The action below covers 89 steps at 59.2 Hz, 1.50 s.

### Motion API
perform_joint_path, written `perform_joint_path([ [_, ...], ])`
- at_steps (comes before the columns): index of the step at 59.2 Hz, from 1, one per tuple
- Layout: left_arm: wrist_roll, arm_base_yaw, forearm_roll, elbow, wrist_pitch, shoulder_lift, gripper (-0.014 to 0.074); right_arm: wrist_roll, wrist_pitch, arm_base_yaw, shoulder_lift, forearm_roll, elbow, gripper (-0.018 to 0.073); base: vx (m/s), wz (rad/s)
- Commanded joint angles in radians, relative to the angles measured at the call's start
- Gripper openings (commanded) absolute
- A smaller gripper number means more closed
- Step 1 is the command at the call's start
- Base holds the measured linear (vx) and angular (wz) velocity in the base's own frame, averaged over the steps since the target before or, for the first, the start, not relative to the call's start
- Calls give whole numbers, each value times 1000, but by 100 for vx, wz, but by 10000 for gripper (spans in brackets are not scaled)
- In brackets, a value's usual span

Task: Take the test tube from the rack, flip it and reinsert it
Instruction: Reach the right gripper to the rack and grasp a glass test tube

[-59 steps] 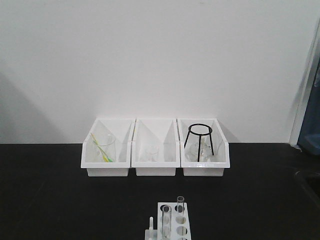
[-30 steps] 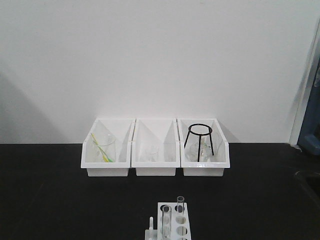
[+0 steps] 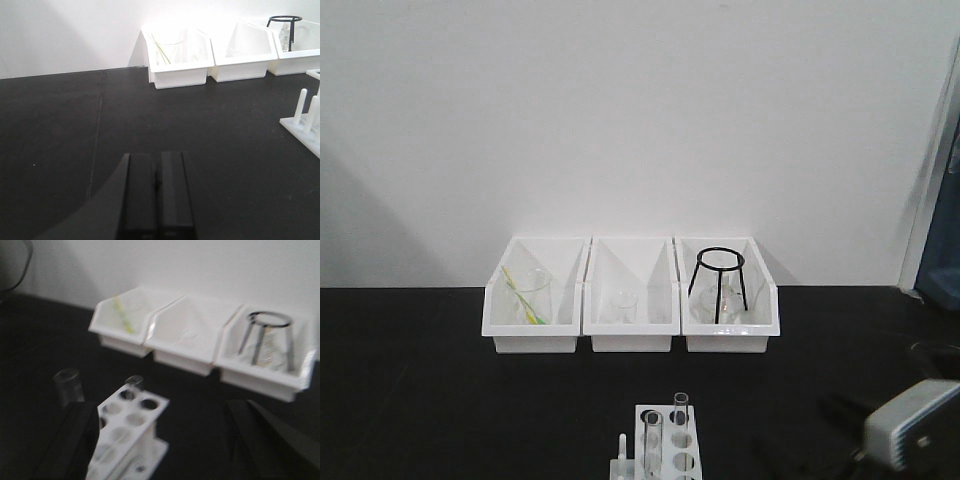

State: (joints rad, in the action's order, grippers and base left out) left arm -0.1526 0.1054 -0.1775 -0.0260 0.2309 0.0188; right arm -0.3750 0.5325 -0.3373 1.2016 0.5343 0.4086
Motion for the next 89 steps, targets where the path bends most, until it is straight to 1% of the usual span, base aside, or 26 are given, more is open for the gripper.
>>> perform_joint_path([
  [1,-9,0,5,4,-80,8,-6,15,194,-56,81,13,27,552,0,0],
  [4,-9,0,5,4,-80,8,-6,52,274,-73,142,6,27,552,0,0],
  [10,-9,0,5,4,-80,8,-6,122,439,-85,265,-19,33,552,0,0],
  [15,-9,0,5,4,-80,8,-6,152,502,-85,346,-18,67,552,0,0],
  [24,-9,0,5,4,-80,8,-6,154,514,-85,455,-13,167,552,0,0],
  [31,-9,0,5,4,-80,8,-6,149,515,-85,516,12,246,547,0,0],
  [39,-9,0,5,4,-80,8,-6,146,515,-86,570,20,307,515,0,0],
  [42,-9,0,5,4,-80,8,-6,146,515,-86,583,20,319,487,0,0],
  [47,-9,0,5,4,-80,8,-6,146,518,-86,589,20,323,405,0,0],
  [50,-9,0,5,4,-80,8,-6,146,518,-86,589,20,323,337,0,0],
  [60,-9,0,5,4,-80,8,-6,146,518,-86,589,20,323,55,0,0],
  [63,-9,0,5,4,-80,8,-6,146,518,-86,589,20,323,-15,0,0],
  [71,-9,0,5,4,-80,8,-6,126,518,-86,573,20,323,-16,0,0],
  [78,-9,0,5,4,-80,8,-6,69,499,-86,503,18,335,-15,0,0],
  [84,-9,0,5,4,-80,8,-6,4,405,-86,410,25,383,-15,0,0],
  [89,-9,0,5,4,-80,8,-6,-46,284,-86,322,32,451,-13,0,0],
])
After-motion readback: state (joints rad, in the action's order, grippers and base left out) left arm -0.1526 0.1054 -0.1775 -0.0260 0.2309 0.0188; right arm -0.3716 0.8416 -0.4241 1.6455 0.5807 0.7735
